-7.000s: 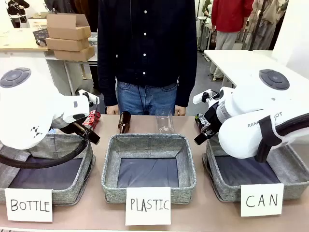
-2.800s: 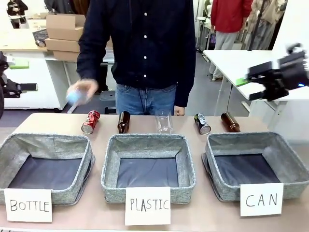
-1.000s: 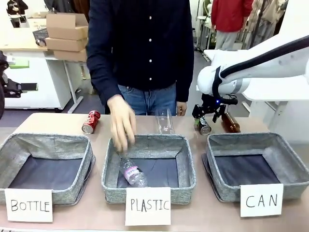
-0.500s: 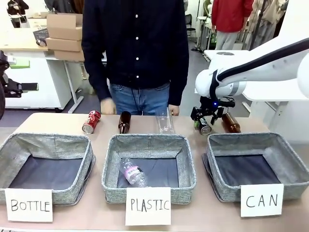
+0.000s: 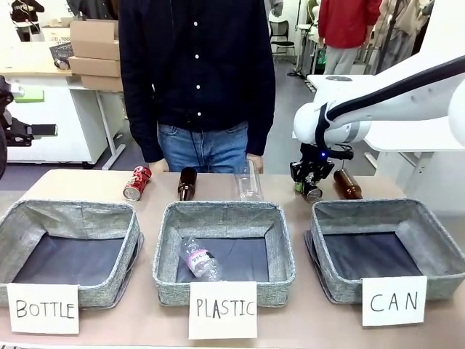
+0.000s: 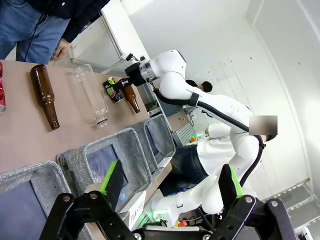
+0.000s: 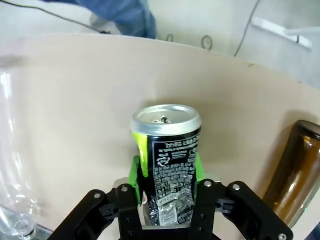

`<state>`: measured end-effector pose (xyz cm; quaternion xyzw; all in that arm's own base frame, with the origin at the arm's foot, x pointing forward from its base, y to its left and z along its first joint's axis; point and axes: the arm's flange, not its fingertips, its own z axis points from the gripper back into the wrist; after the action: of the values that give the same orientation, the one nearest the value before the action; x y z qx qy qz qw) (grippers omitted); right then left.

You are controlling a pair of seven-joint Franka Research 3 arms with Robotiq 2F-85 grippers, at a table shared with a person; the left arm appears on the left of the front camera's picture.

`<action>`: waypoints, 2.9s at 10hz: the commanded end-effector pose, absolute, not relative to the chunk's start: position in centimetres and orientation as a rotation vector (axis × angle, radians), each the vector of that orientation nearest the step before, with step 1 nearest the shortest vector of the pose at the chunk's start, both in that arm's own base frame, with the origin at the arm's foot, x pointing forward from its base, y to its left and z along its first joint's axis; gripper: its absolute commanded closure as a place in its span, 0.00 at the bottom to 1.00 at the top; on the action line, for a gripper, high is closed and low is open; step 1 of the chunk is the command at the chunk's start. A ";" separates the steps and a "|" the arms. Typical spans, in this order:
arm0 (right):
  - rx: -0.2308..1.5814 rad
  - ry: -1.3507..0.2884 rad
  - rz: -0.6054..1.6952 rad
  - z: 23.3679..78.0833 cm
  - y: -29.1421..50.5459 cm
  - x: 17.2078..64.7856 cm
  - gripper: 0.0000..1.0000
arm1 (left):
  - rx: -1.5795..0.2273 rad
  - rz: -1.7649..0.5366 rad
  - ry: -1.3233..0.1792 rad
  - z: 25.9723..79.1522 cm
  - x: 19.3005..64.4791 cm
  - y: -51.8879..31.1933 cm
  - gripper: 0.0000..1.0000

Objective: Sort the can waste into the basket.
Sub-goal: Pick up the can waste from the table and place it in the right Fabric basket.

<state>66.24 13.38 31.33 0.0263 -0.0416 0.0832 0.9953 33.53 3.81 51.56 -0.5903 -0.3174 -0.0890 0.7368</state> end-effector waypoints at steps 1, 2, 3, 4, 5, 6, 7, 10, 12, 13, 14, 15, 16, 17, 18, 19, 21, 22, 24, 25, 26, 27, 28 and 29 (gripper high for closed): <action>0.025 -0.101 0.101 31.5 13.7 66.7 1.00 | -1.312 -0.215 -0.725 51.7 33.6 3.6 0.00; 0.013 -0.108 0.142 31.5 13.5 66.5 1.00 | -1.312 -0.215 -0.725 51.7 33.6 3.6 0.00; 0.020 -0.108 0.140 31.5 13.5 66.4 1.00 | -1.312 -0.215 -0.725 51.7 33.6 3.6 0.00; 0.026 -0.108 0.139 31.6 13.5 66.4 1.00 | -1.312 -0.215 -0.725 51.7 33.6 3.6 0.00; 0.043 -0.106 0.145 32.0 13.4 66.2 1.00 | -1.312 -0.215 -0.725 51.7 33.6 3.6 0.00; 0.064 -0.101 0.154 33.2 13.2 65.6 1.00 | -1.312 -0.215 -0.725 51.7 33.6 3.6 0.00; 0.120 -0.103 0.167 36.9 12.3 63.6 1.00 | -1.312 -0.215 -0.725 51.7 33.6 3.6 0.00; 0.302 0.010 0.455 47.6 7.4 52.6 1.00 | -1.312 -0.215 -0.725 51.7 33.6 3.6 0.00; 0.332 0.028 0.738 48.6 3.9 44.1 1.00 | -1.312 -0.215 -0.725 51.7 33.6 3.6 0.00; 0.313 0.042 0.846 47.6 3.0 40.7 1.00 | -1.312 -0.215 -0.725 51.7 33.6 3.6 0.00; 0.349 0.012 0.866 47.1 2.2 38.2 1.00 | -1.312 -0.215 -0.725 51.7 33.6 3.6 0.00; 0.397 -0.022 0.899 46.9 1.7 37.0 1.00 | -1.312 -0.215 -0.725 51.7 33.6 3.6 0.00; 0.396 -0.026 0.891 46.8 1.6 36.9 1.00 | -1.312 -0.215 -0.725 51.7 33.6 3.6 0.00; 0.392 -0.035 0.888 46.9 1.6 37.0 1.00 | -1.312 -0.215 -0.725 51.7 33.6 3.6 0.00; 0.390 -0.039 0.898 47.1 1.6 37.2 1.00 | -1.312 -0.215 -0.725 51.7 33.6 3.6 0.00; 0.387 -0.040 0.897 47.2 1.7 37.4 1.00 | -1.312 -0.215 -0.725 51.7 33.6 3.6 0.00; 0.376 -0.040 0.864 47.1 1.6 37.8 0.04 | -1.312 -0.215 -0.725 51.7 33.6 3.6 0.00; 0.388 -0.047 0.842 47.1 1.6 38.0 0.04 | -1.312 -0.215 -0.725 51.7 33.6 3.6 0.00; 0.403 -0.061 0.808 47.2 1.4 38.3 0.00 | -1.312 -0.215 -0.725 51.7 33.6 3.6 0.00; 0.414 -0.066 0.810 47.3 1.3 38.4 0.00 | -1.312 -0.215 -0.725 51.7 33.6 3.6 0.00; 0.421 -0.068 0.812 47.3 1.3 38.5 0.00 | -1.312 -0.215 -0.725 51.7 33.6 3.6 0.00; 0.433 -0.077 0.812 47.3 1.3 38.6 0.00 | -1.312 -0.215 -0.725 51.7 33.6 3.6 0.00; 0.470 -0.095 0.796 47.5 1.2 38.9 0.00 | -1.312 -0.215 -0.725 51.7 33.6 3.6 0.00; 0.575 -0.169 0.734 48.3 0.9 39.0 0.00 | -1.312 -0.215 -0.725 51.7 33.6 3.6 0.00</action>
<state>38.41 0.88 47.74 0.2295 -0.0501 0.3778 0.8956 33.54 3.80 51.63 -0.5899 -0.3177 -0.0898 0.7369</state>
